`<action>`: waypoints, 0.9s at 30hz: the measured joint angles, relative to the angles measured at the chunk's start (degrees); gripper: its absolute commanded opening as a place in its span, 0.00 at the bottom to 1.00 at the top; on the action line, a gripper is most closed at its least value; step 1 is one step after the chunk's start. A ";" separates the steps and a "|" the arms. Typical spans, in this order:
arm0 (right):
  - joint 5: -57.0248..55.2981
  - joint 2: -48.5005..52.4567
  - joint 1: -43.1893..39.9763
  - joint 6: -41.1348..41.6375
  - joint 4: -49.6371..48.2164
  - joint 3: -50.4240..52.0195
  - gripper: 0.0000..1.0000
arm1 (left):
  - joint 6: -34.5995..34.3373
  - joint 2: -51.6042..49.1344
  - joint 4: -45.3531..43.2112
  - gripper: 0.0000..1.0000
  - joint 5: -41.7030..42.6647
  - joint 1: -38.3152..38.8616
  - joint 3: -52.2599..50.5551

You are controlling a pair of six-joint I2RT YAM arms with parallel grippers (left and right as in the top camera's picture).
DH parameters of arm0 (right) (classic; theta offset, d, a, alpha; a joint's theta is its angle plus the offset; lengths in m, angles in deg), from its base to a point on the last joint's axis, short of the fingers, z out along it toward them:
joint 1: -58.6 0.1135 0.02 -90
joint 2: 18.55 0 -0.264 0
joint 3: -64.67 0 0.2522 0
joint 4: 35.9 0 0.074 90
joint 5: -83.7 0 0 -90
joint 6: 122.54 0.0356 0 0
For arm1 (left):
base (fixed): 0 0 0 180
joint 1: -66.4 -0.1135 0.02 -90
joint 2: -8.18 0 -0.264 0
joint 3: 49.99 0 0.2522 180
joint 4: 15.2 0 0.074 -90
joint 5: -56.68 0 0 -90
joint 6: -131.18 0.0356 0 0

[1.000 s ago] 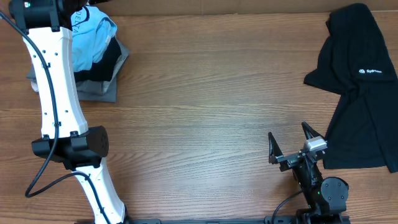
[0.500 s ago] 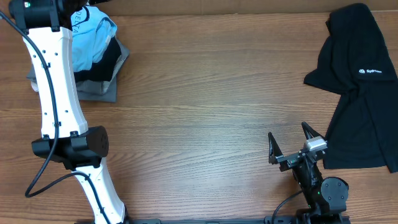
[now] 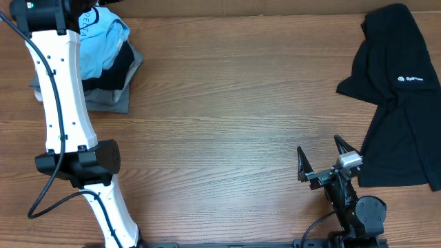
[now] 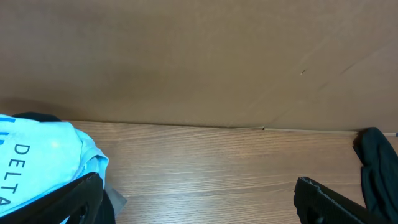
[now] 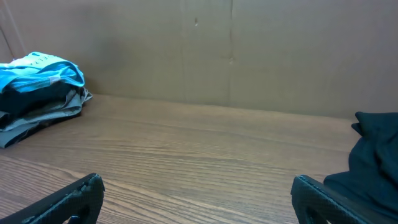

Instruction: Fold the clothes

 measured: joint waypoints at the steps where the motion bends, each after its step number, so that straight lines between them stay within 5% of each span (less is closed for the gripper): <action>1: 0.00 0.00 0.02 0.00 -0.02 0.00 1.00 | 0.00 0.00 0.00 1.00 0.00 0.00 0.00; 14: 0.00 0.00 0.02 0.00 -0.02 0.00 1.00 | 2.29 1.79 -0.04 1.00 -2.01 0.04 -3.28; 27: 0.02 0.00 0.04 0.02 -0.02 0.00 1.00 | 14.71 43.71 -39.36 1.00 0.83 0.79 -69.68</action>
